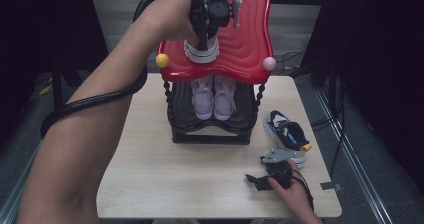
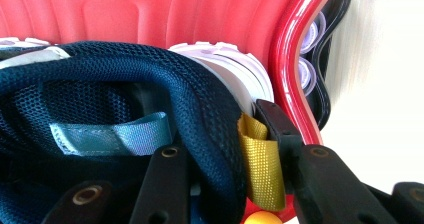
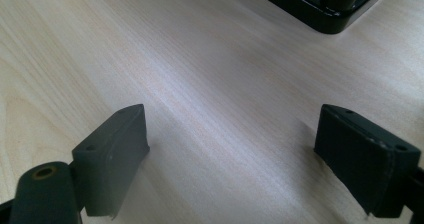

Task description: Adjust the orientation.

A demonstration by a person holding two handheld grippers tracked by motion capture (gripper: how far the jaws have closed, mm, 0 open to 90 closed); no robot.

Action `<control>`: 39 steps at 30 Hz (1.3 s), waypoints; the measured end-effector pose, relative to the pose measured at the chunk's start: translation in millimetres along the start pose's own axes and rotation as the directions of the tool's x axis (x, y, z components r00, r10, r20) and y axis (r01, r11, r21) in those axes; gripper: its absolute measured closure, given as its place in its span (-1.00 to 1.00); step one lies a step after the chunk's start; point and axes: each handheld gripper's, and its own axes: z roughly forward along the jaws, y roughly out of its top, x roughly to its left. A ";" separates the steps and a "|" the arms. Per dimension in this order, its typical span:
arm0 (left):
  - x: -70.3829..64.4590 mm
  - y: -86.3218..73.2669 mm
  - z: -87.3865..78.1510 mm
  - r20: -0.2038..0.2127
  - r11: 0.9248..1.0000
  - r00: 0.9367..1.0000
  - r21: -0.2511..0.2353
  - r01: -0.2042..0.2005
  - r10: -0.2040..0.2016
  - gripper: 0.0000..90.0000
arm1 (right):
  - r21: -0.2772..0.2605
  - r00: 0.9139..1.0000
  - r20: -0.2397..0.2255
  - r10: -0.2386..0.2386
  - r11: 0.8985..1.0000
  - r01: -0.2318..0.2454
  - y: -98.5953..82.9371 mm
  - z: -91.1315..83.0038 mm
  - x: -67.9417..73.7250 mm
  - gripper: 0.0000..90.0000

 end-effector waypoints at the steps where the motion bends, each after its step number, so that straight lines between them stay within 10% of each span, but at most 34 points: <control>1: 0.3 -0.4 0.5 0.002 1.000 1.000 0.003 0.001 -0.001 0.53 | 0.000 1.000 0.001 0.000 1.000 0.000 0.0 -0.1 0.0 -0.71; 39: 2.7 -5.1 -1.4 -0.011 1.000 1.000 -0.006 0.019 -0.019 0.34 | 0.000 1.000 0.000 0.000 1.000 0.000 0.0 0.0 0.0 -0.71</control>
